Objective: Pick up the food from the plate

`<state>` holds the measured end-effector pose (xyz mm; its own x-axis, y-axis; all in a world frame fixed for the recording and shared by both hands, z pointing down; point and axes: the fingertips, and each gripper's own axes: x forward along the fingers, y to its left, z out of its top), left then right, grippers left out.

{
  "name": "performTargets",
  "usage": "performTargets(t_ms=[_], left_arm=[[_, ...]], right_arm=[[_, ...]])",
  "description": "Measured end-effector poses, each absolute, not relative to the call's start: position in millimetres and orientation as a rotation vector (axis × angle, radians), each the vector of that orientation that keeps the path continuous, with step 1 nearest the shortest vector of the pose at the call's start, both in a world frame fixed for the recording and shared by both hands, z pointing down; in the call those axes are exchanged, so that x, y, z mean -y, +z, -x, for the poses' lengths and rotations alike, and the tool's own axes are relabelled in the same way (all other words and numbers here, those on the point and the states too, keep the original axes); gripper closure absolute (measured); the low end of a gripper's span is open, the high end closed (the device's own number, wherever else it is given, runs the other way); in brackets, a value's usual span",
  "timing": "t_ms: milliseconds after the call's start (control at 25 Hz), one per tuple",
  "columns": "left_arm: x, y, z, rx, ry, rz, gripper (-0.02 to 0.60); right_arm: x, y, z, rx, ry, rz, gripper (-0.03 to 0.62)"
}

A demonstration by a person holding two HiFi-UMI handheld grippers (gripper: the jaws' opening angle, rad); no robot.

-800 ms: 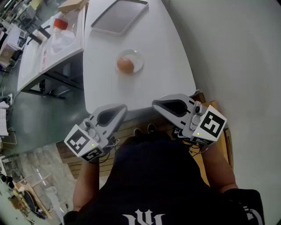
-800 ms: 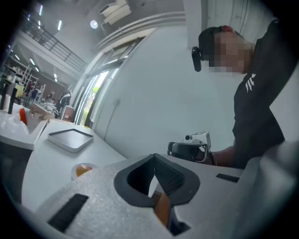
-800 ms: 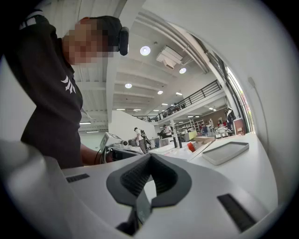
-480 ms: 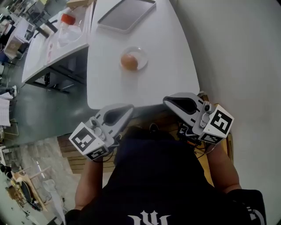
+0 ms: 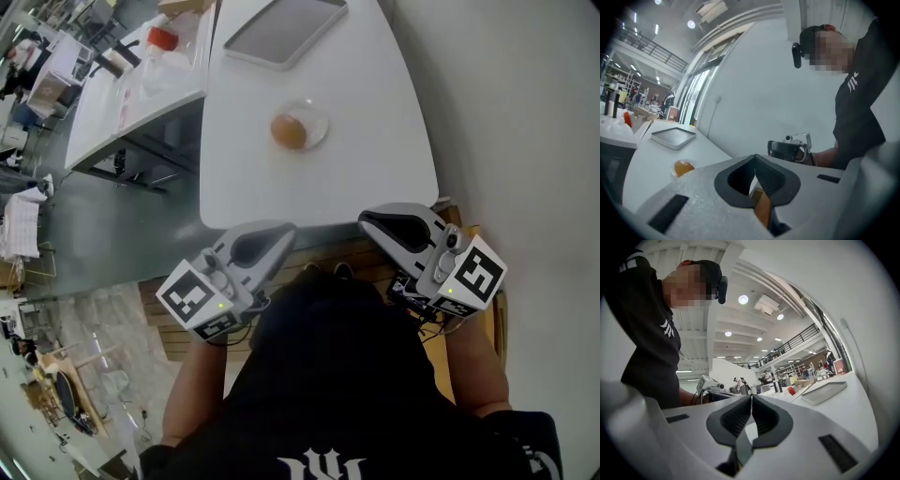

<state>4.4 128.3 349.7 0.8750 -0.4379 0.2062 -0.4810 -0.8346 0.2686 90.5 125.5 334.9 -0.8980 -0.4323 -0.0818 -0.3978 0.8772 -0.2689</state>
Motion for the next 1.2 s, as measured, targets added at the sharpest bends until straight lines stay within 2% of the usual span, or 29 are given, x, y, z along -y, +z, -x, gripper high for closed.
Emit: performTargets(t_ms=[280, 520, 920, 1080, 1200], left_arm=[[-116, 358, 12, 0.697, 0.243, -2.735, 0.578], [-83, 364, 39, 0.651, 0.159, -2.743, 0.578], [-55, 351, 85, 0.525, 0.190, -2.821, 0.578], [-39, 345, 86, 0.497, 0.172, -2.828, 0.578], [-31, 355, 87, 0.471, 0.183, -2.815, 0.578]], right_arm=[[-120, 347, -77, -2.929, -0.372, 0.662, 0.589], [-90, 352, -39, -2.938, -0.399, 0.685, 0.589], [-73, 318, -8, -2.954, -0.352, 0.822, 0.580], [-66, 316, 3, -2.985, -0.332, 0.840, 0.525], [-60, 313, 8, -2.984, -0.336, 0.846, 0.511]])
